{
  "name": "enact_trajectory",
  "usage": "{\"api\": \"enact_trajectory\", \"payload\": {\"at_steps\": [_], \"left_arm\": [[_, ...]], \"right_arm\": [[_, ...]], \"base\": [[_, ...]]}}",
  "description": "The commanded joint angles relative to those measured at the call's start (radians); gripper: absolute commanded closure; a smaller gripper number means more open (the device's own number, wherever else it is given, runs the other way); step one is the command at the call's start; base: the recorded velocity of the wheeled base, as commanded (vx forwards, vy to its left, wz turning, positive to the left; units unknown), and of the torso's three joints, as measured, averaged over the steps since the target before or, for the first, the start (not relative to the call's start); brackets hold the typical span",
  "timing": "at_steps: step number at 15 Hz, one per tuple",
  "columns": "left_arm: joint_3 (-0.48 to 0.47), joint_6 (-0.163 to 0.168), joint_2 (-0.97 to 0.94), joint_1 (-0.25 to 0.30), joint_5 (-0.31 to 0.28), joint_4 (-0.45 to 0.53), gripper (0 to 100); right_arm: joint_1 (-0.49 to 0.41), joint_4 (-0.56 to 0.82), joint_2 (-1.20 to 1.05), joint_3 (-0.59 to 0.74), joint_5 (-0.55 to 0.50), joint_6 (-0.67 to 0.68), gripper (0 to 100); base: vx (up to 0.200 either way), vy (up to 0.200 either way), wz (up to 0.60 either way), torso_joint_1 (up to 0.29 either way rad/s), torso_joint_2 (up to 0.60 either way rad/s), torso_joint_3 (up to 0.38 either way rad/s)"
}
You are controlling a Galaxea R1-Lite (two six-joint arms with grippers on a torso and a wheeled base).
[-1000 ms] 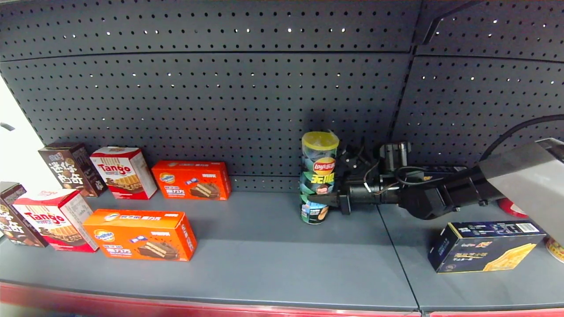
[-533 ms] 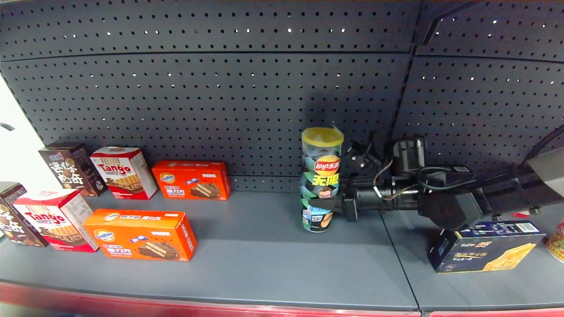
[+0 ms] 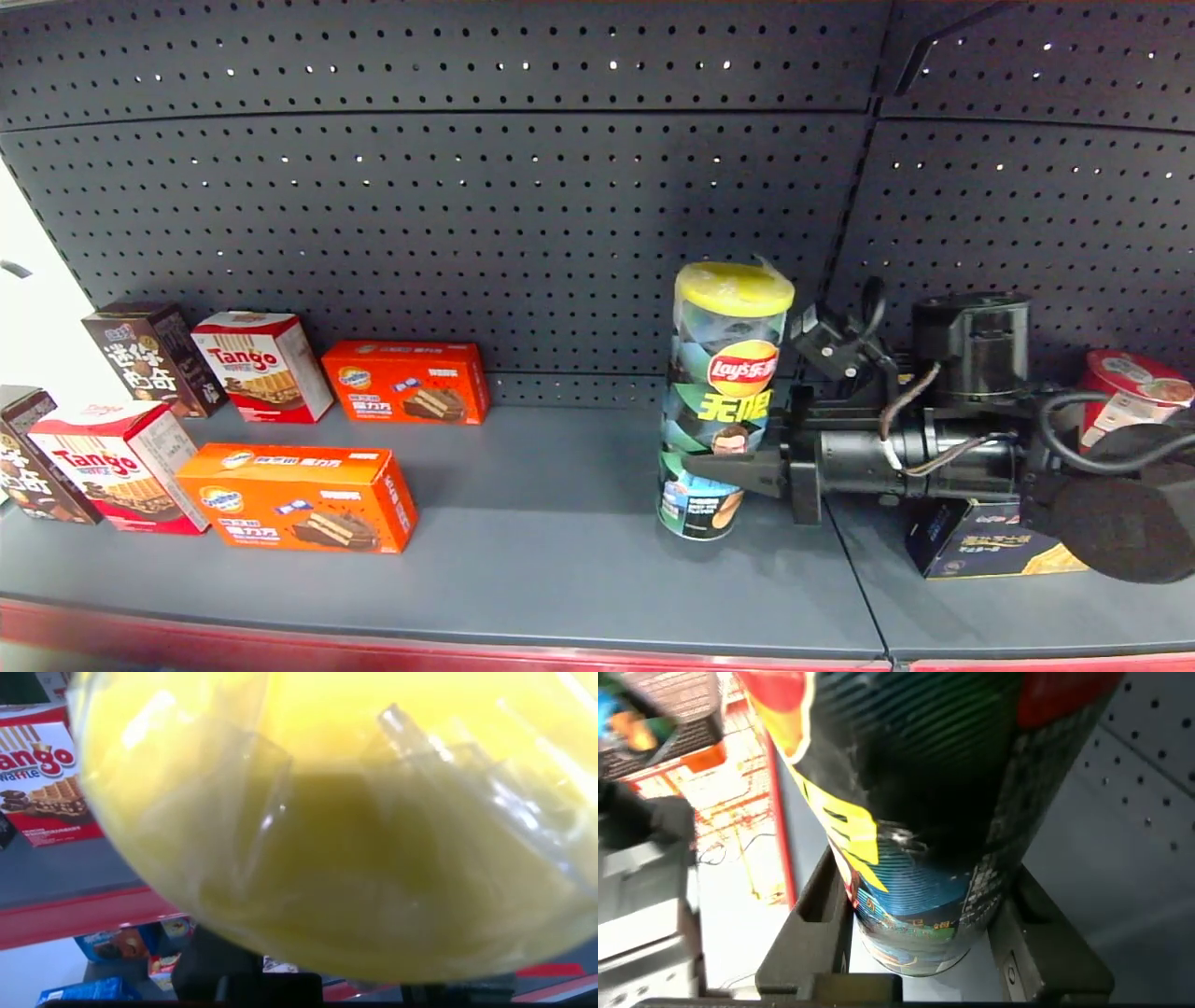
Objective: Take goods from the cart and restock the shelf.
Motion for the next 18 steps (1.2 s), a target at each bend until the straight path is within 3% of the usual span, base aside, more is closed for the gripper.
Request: {"api": "enact_trajectory", "payload": {"at_steps": [1,3,8,11,15,18], "left_arm": [[-0.004,0.0,0.0,-0.001,-0.002,0.0,100],[-0.012,0.002,0.0,-0.003,-0.003,0.0,100],[-0.045,0.006,0.001,0.007,0.006,0.003,100],[-0.084,0.009,-0.014,0.01,0.007,0.099,100],[-0.168,0.009,-0.111,0.016,0.02,0.319,100],[-0.183,0.011,-0.118,0.011,0.015,0.359,100]], "right_arm": [[-0.007,0.007,-0.185,0.149,-0.011,0.003,100],[-0.019,-0.002,-0.272,0.255,-0.014,0.003,100],[-0.026,-0.002,-0.365,0.344,-0.006,0.003,100],[-0.019,-0.005,-0.365,0.364,-0.013,-0.009,100],[-0.021,-0.059,-0.311,0.381,-0.016,-0.029,100],[-0.026,-0.137,-0.271,0.41,-0.025,-0.035,100]], "base": [[0.0,0.0,0.0,0.0,0.0,0.0],[0.0,0.0,0.0,0.0,0.0,0.0],[0.0,0.0,0.0,0.0,0.0,0.0],[0.0,0.0,0.0,0.0,0.0,0.0],[0.0,0.0,0.0,0.0,0.0,0.0],[0.0,0.0,0.0,0.0,0.0,0.0]]}}
